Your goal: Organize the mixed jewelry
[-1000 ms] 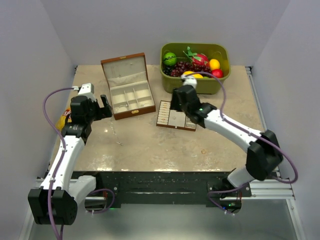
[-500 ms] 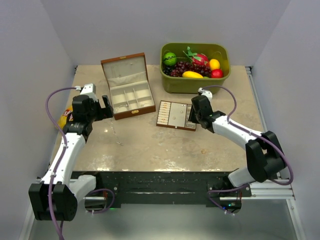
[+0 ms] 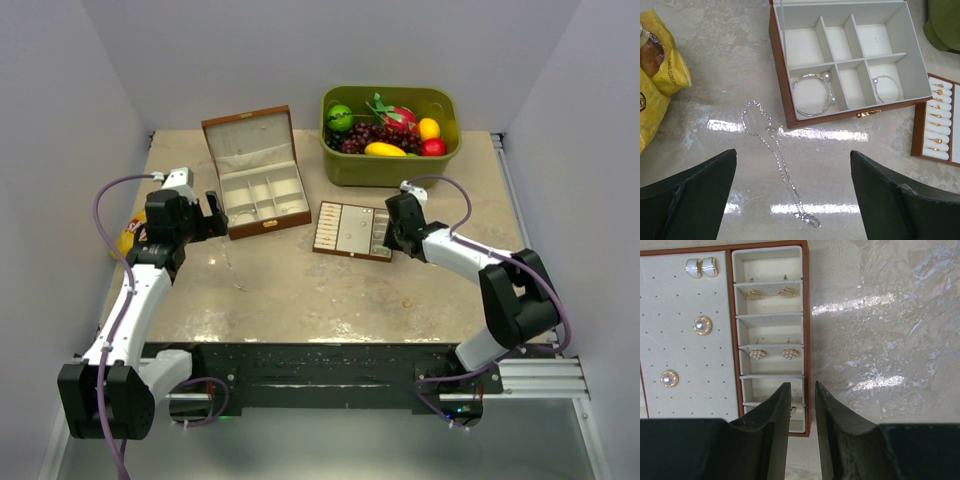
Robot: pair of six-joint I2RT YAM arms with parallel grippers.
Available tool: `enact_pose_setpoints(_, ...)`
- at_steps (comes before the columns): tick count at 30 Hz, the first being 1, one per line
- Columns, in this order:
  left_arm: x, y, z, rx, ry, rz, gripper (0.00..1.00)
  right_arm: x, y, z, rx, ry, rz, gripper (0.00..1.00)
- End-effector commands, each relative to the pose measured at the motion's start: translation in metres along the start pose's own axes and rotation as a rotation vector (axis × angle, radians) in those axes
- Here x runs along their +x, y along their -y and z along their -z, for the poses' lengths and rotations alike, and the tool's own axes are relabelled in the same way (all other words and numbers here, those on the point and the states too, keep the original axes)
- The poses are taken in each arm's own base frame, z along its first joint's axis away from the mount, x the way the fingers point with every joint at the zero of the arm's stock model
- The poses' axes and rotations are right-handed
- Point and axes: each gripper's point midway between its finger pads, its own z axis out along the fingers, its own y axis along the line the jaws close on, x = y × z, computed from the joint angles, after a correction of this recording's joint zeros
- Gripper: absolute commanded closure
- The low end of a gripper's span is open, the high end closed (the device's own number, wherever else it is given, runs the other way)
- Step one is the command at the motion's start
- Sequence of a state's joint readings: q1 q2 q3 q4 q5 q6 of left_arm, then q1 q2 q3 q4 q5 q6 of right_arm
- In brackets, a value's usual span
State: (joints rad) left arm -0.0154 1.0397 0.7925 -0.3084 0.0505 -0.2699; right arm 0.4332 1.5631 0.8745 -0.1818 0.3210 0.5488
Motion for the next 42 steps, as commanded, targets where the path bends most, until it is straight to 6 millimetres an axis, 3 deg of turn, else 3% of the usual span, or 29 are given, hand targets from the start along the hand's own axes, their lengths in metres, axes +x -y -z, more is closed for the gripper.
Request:
enact_pose_setpoints(1,-0.012,0.006,-0.001,0.03,0.036,-0.004,0.0,-0.002,-0.002,-0.006,-0.021,0.014,-0.004,0.71)
enact_pose_setpoints(18,-0.011,0.008,-0.001,0.037,0.031,-0.005,0.0,0.015,0.004,-0.012,-0.022,-0.032,0.017,0.77)
enact_pose_setpoints(24,-0.011,0.007,-0.001,0.033,0.034,-0.002,0.0,0.016,0.012,-0.007,0.0,-0.042,0.053,0.92)
enact_pose_setpoints(35,-0.012,0.009,0.001,0.041,0.036,-0.002,0.0,0.027,0.016,-0.001,-0.002,-0.09,0.064,0.94)
enact_pose_setpoints(42,-0.012,0.009,0.003,0.045,0.043,-0.002,0.0,0.032,0.029,0.002,0.054,-0.109,0.047,0.94)
